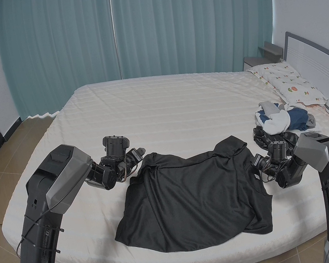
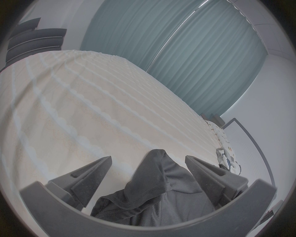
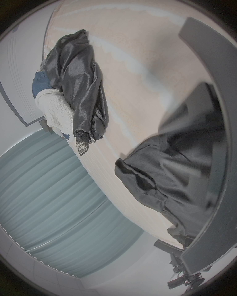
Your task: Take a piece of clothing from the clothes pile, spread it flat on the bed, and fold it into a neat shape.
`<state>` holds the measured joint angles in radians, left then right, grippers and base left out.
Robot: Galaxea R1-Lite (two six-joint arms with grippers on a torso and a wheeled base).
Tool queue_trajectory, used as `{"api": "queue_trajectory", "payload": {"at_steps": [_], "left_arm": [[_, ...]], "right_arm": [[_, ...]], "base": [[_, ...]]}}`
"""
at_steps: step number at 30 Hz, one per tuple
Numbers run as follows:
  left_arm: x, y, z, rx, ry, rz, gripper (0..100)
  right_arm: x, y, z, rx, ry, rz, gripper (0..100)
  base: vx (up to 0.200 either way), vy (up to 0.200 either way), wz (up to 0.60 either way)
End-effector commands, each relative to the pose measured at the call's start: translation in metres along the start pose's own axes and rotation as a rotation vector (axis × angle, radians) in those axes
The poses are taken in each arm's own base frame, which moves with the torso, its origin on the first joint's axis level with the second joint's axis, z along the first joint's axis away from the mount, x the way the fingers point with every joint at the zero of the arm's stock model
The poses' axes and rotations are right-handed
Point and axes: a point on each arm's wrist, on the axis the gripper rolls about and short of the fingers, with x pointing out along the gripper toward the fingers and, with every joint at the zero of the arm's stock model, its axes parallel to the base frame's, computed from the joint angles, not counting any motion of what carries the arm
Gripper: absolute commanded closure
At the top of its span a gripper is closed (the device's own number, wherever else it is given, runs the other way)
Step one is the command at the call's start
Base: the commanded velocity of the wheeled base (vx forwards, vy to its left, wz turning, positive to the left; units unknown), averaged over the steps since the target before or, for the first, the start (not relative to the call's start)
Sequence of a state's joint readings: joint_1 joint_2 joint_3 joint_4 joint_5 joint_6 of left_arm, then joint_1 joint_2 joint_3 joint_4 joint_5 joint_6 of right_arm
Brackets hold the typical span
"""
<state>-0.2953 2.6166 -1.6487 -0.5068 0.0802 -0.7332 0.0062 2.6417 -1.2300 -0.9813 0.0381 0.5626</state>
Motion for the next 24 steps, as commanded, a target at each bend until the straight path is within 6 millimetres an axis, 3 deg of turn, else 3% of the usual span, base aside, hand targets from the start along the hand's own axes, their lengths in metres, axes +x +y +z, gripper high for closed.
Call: {"api": "queue_trajectory", "payload": {"at_steps": [1,10,13,14,20,24], "left_arm": [[-0.001,0.001,0.001,-0.003,-0.005,0.006,0],[-0.003,0.005,-0.003,-0.001,0.008,0.026,0],[-0.004,0.006,-0.005,0.001,0.016,0.031,0],[-0.004,0.007,-0.007,0.001,0.019,0.034,0],[-0.018,0.008,-0.007,0.003,0.039,0.049,0],[-0.035,0.009,-0.006,0.003,0.056,0.051,0]], "right_arm": [[0.010,-0.002,-0.002,0.026,-0.015,0.006,100],[0.016,0.001,0.043,0.069,-0.183,0.036,100],[0.016,0.001,0.046,0.066,-0.198,0.042,100],[0.017,0.000,0.044,0.063,-0.193,0.038,0],[0.016,-0.006,0.035,0.057,-0.176,0.026,0],[-0.004,-0.009,0.029,0.044,-0.139,0.023,0]], "base": [[0.000,0.000,0.00],[0.000,0.000,0.00],[0.000,0.000,0.00],[0.000,0.000,0.00],[0.000,0.000,0.00],[0.000,0.000,0.00]]}}
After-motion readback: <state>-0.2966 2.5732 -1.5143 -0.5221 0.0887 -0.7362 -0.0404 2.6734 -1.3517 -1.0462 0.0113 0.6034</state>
